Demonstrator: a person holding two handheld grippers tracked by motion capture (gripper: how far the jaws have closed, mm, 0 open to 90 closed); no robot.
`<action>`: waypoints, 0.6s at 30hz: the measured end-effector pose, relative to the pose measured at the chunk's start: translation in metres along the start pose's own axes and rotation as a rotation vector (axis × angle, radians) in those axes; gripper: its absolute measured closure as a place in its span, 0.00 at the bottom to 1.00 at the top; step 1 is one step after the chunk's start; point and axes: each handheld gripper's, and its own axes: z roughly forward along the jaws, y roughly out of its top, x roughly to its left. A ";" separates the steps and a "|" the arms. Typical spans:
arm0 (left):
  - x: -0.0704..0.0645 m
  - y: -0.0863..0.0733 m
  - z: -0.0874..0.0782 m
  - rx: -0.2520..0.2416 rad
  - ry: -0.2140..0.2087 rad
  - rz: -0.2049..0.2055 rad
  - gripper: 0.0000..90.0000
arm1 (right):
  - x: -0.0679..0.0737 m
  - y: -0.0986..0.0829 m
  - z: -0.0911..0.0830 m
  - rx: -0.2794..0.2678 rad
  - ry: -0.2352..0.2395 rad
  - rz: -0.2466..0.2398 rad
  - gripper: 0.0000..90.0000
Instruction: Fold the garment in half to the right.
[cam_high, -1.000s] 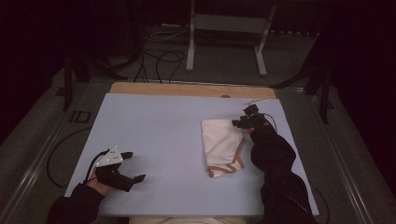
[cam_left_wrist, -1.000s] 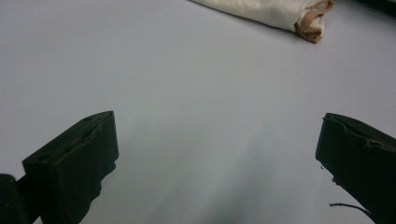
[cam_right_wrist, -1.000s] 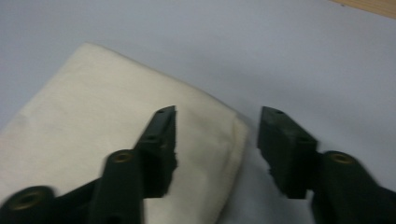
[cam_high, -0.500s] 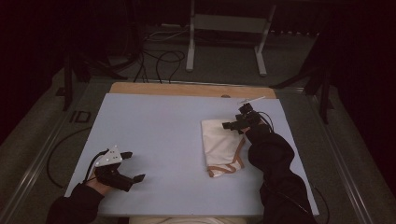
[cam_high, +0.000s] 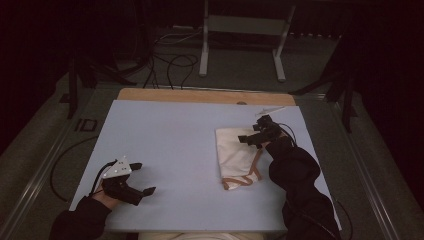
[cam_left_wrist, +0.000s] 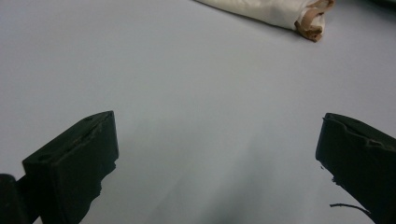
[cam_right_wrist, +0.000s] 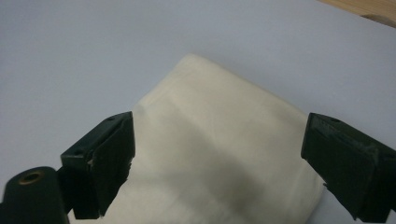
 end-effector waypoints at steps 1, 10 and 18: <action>0.000 0.000 0.000 0.000 0.000 0.000 0.00 | 0.002 -0.002 -0.002 0.000 0.003 -0.003 0.11; 0.000 0.000 0.000 -0.001 -0.001 -0.001 0.00 | 0.019 -0.019 -0.018 -0.007 -0.014 -0.047 0.11; 0.000 0.001 -0.001 -0.003 -0.001 -0.002 0.00 | 0.032 -0.032 -0.030 -0.030 0.003 -0.055 0.11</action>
